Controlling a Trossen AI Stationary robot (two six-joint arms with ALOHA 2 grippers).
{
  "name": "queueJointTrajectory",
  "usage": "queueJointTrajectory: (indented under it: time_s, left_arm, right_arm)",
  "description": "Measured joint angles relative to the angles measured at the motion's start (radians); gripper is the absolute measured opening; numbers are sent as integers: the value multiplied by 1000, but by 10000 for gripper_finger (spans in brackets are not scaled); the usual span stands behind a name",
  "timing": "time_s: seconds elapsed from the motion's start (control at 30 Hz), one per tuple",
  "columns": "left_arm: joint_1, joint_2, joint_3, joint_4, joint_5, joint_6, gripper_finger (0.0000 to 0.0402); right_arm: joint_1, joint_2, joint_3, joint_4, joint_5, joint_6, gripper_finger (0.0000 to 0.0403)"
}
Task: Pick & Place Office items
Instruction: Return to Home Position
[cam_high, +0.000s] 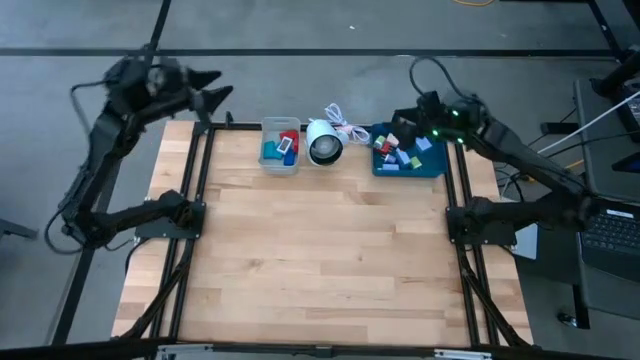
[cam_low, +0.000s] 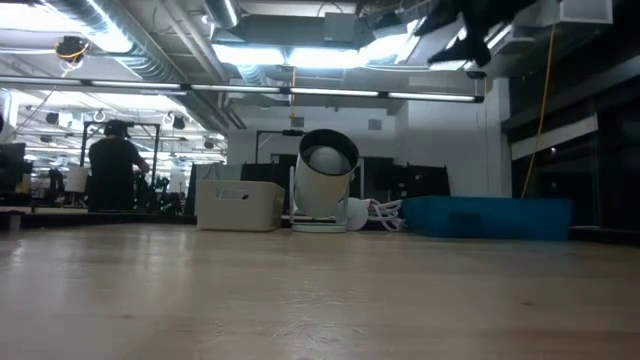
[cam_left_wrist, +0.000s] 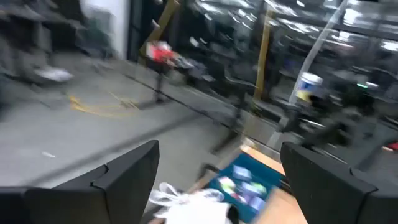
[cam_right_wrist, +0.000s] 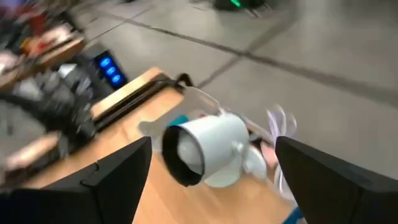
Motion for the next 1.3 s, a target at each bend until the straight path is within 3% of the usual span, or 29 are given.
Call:
queueJointTrajectory:
  time_s: [0.07,0.2,0.3,0.37,0.53,0.8,0.9,1.03,1.17,1.3]
  left_arm:
    - [-1,-57,1,-34,-94,7,331]
    - [0,-173,1,-178,-406,-34,331]
    - [0,-261,0,-317,-509,-163,331]
    - [0,-324,-9,-370,-504,-164,331]
    - [1,-522,-54,-369,-382,-116,331]
    - [-4,-865,-126,-565,-452,-136,331]
    - [-3,-841,-84,-734,-411,-96,331]
    - [15,-851,-115,-618,-313,-45,331]
    - [19,-861,-117,-651,-302,-2,331]
    - [32,-861,-131,-642,-274,-18,331]
  right_arm:
    - [45,-40,1,-29,-4,-41,347]
    - [119,-78,-1,-76,-72,91,347]
    - [203,-96,-1,-23,-71,29,347]
    - [273,-117,-1,13,-42,-27,347]
    - [395,-215,-74,79,70,-71,348]
    - [520,-525,-512,464,154,-10,348]
    - [539,-595,-613,537,157,10,348]
    - [557,-626,-667,548,170,-6,348]
    - [561,-633,-740,548,181,-34,348]
    - [562,-648,-862,699,176,14,348]
